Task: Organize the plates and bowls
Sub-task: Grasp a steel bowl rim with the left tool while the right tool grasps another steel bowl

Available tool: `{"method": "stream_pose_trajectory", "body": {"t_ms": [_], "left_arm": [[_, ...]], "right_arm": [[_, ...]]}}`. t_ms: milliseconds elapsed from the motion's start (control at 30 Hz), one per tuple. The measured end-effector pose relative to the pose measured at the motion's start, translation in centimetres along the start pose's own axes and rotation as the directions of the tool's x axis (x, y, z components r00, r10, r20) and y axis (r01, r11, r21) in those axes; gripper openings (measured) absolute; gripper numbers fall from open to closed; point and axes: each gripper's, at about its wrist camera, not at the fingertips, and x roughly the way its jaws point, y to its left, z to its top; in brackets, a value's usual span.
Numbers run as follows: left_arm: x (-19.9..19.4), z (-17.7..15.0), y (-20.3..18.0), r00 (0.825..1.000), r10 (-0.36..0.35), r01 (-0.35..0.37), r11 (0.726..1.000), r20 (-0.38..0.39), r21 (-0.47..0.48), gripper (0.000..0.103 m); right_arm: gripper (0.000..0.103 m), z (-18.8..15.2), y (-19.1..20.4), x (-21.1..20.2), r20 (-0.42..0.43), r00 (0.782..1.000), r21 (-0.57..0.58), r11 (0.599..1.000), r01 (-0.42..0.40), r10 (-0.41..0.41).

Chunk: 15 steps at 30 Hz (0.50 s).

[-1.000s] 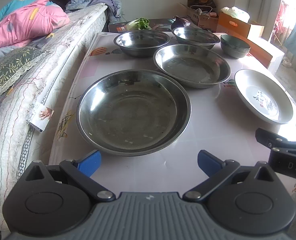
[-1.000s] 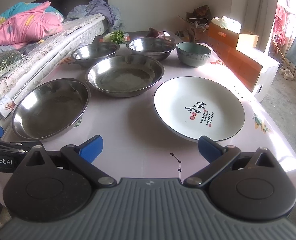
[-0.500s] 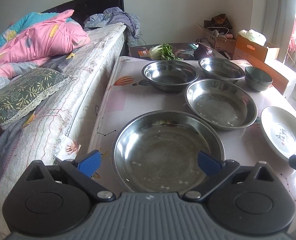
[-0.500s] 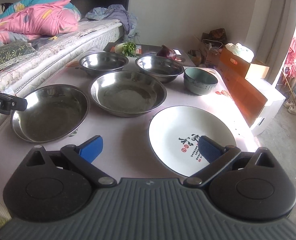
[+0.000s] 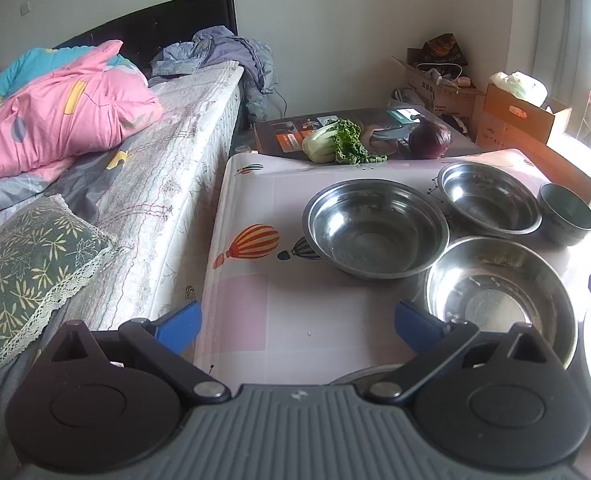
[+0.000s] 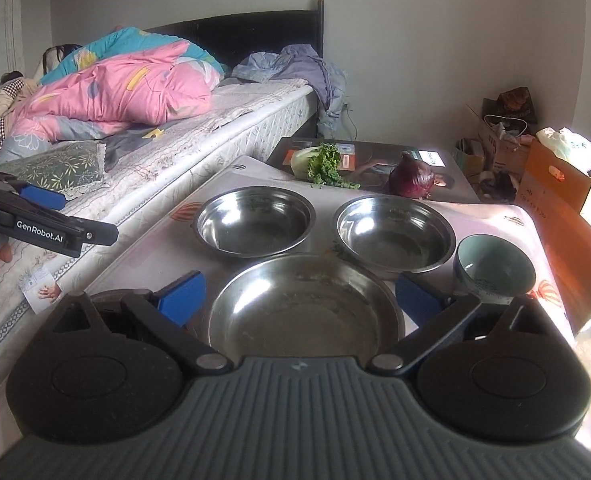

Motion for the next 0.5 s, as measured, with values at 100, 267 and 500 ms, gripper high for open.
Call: {"method": "stream_pose_trajectory", "body": {"t_ms": [100,267,500], "left_arm": [[3.7,1.8,0.3,1.0,-0.01,0.01,1.0,-0.022,-0.005,0.103],[9.5,3.8,0.1,0.996,-0.038,0.037,0.999,-0.079,-0.003,0.101],[14.5,5.1,0.0,0.992,-0.019,0.015,0.999,-0.125,-0.039,0.08]], "right_arm": [[0.097,3.1,-1.7,4.9,-0.023,0.998,0.069,0.996,-0.049,0.05],[0.069,6.4,-3.0,13.3,-0.103,0.986,0.218,0.97,-0.104,0.129],[0.039,6.6,-3.1,21.7,-0.235,0.965,0.276,0.96,-0.051,0.118]]}}
